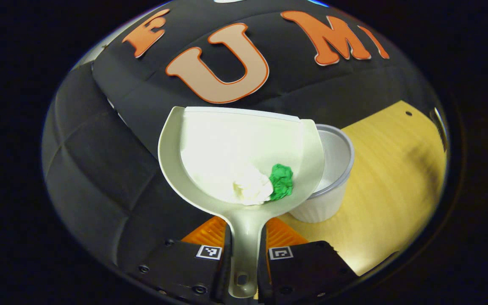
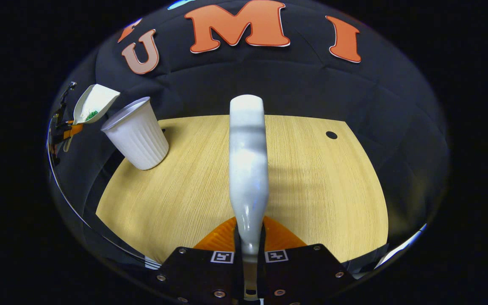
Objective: Pick up the small broom and dustpan from the desktop, sweep the trash into the dustpan with the broom, and then empty the trash into the garbage bin.
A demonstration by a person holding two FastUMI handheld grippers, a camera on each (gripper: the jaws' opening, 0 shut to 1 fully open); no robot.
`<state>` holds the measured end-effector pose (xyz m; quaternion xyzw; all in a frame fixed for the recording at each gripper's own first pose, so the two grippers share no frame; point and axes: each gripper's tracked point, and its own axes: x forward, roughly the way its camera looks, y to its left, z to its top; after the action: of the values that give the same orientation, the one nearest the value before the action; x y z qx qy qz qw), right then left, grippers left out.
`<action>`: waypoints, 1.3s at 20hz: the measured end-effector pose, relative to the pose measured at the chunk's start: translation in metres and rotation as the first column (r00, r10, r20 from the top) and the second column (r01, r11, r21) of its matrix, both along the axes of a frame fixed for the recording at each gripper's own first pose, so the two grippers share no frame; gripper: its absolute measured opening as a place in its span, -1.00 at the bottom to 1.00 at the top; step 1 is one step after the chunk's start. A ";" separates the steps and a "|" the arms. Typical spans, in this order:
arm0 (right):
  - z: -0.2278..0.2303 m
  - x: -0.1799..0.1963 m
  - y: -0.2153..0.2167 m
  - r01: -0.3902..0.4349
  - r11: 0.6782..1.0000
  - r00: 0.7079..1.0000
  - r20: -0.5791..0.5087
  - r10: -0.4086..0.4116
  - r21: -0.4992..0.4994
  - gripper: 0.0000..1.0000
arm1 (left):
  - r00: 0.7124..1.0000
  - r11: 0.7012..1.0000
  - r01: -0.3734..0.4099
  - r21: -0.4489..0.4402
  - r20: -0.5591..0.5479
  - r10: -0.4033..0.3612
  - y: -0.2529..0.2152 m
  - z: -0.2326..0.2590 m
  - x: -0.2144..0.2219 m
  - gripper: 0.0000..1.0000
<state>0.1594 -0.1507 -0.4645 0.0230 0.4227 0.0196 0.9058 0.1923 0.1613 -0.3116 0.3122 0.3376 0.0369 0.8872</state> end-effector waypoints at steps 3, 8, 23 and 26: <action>0.000 0.001 0.000 0.003 1.000 1.000 0.001 -0.003 -0.003 -0.76 | 0.997 0.996 0.052 0.070 -0.067 -0.047 0.007 -0.009 -0.007 -0.48; 0.001 0.002 0.000 0.004 1.000 1.000 0.002 -0.004 -0.001 -0.77 | 0.973 0.925 0.221 0.309 -0.140 -0.186 0.034 -0.012 -0.010 -0.48; 0.005 0.005 -0.002 0.001 1.000 1.000 0.023 0.000 -0.007 -0.77 | 0.870 0.481 0.447 0.754 -0.244 -0.428 0.043 0.059 0.014 -0.49; 0.008 0.007 -0.002 -0.001 1.000 0.999 0.033 0.001 -0.006 -0.77 | 0.870 0.441 0.432 0.787 -0.236 -0.432 0.045 0.066 0.014 -0.48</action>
<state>0.1661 -0.1527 -0.4566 0.0199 0.4077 0.0191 0.9127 0.2067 0.2066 -0.2459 0.7622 0.1901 -0.0380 0.6177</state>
